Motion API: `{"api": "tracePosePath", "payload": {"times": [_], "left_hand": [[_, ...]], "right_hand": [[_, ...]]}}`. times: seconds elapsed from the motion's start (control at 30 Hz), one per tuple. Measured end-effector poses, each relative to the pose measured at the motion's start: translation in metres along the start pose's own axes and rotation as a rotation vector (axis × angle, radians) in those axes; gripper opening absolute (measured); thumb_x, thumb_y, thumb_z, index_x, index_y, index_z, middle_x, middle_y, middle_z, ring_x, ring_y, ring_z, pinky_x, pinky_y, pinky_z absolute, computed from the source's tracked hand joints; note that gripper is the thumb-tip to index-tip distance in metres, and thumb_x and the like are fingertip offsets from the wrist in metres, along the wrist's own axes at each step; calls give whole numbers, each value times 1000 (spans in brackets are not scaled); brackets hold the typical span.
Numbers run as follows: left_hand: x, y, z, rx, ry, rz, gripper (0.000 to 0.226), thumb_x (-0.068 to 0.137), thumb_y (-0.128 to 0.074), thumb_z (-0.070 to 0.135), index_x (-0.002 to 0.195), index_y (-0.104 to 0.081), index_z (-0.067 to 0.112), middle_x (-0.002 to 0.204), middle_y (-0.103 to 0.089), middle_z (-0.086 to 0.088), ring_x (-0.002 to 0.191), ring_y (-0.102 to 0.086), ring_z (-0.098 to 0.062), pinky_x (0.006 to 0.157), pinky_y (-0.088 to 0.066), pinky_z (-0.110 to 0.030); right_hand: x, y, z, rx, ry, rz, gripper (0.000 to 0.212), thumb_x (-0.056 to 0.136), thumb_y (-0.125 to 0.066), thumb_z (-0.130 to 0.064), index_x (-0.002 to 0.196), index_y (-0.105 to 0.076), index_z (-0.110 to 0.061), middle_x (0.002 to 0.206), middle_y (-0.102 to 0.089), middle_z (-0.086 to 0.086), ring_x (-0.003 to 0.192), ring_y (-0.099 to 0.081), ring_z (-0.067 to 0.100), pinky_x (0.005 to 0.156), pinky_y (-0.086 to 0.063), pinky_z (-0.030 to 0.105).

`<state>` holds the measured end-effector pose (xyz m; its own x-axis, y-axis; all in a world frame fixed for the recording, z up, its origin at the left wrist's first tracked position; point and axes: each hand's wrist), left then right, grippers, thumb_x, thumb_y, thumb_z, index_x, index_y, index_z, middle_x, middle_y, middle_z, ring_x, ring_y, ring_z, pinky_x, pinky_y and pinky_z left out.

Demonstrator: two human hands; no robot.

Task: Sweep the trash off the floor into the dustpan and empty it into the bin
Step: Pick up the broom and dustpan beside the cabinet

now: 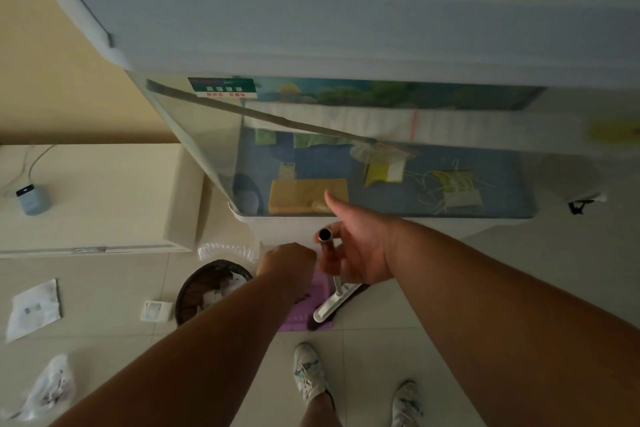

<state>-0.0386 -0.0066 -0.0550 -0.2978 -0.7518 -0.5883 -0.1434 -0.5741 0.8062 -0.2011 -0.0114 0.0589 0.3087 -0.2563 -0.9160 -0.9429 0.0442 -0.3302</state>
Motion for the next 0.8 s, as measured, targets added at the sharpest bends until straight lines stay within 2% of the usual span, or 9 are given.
{"api": "tracePosePath", "payload": {"times": [0.1, 0.13, 0.2, 0.27, 0.37, 0.47, 0.57, 0.7, 0.8], "left_hand": [[-4, -1, -3, 39, 0, 18, 27, 102, -58, 21, 121, -77, 21, 124, -77, -5, 120, -73, -30, 100, -62, -45], [-6, 0, -4, 37, 3, 29, 26, 103, -57, 22, 119, -77, 22, 123, -76, -5, 120, -73, -30, 99, -62, -45], [-14, 0, -3, 38, 16, 47, 27, 104, -54, 23, 118, -77, 23, 123, -76, -4, 120, -72, -30, 99, -61, -45], [-23, -6, -3, 62, 7, 68, 27, 104, -56, 22, 121, -76, 22, 125, -76, -5, 122, -72, -30, 99, -61, -46], [-41, -15, -1, 94, -33, 90, 25, 102, -58, 23, 120, -76, 22, 125, -76, -8, 121, -73, -33, 98, -61, -48], [-56, -26, 6, 123, -38, 114, 25, 103, -60, 29, 123, -74, 22, 126, -76, -7, 121, -73, -32, 98, -59, -47], [-71, -33, 18, 109, 24, 133, 27, 103, -63, 33, 126, -72, 23, 128, -76, -6, 122, -72, -30, 98, -58, -47], [-101, -45, 35, 75, 113, 195, 23, 105, -57, 25, 120, -74, 20, 124, -79, -7, 117, -76, -32, 93, -60, -47], [-130, -58, 56, 47, 189, 194, 26, 106, -54, 26, 120, -75, 20, 121, -80, -6, 115, -77, -32, 92, -62, -47]], "right_hand": [[6, -4, 19, 178, -76, 88, 24, 97, -66, -29, 90, -61, -7, 64, -68, 12, 61, -69, 18, 32, -44, 19], [9, -8, 25, 234, -97, 100, 14, 96, -63, -14, 92, -61, -1, 66, -70, 17, 60, -69, 19, 32, -47, 19], [15, -16, 34, 388, -90, 162, 11, 95, -55, -1, 98, -60, 9, 71, -71, 24, 56, -72, 25, 34, -52, 23], [17, -18, 40, 529, -52, 215, 13, 96, -53, 0, 92, -60, 10, 60, -67, 22, 40, -66, 23, 32, -52, 23], [16, -8, 52, 573, -15, 207, 31, 100, -52, -3, 69, -50, -2, 41, -48, 7, 22, -44, 14, 28, -39, 14], [9, 6, 64, 529, -23, 170, 33, 100, -39, -1, 68, -42, -8, 40, -39, 5, 20, -37, 13, 27, -29, 11], [-2, 14, 75, 463, -17, 135, 29, 100, -32, 1, 76, -44, -8, 41, -36, 5, 19, -35, 13, 25, -28, 11], [-17, 19, 93, 371, -13, 89, 28, 99, -32, 3, 76, -44, -8, 47, -36, 4, 21, -36, 12, 26, -27, 11], [-33, 26, 112, 279, -15, 64, 31, 100, -33, 3, 72, -42, -8, 47, -37, 4, 23, -36, 11, 26, -27, 11]]}}
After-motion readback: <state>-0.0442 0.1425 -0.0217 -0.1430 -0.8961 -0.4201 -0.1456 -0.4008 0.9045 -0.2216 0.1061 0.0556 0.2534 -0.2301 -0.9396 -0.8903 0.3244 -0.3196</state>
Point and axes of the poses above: each hand's wrist, its own x-axis towards the middle knuckle, its own y-axis out of the back of the hand, z = x × y
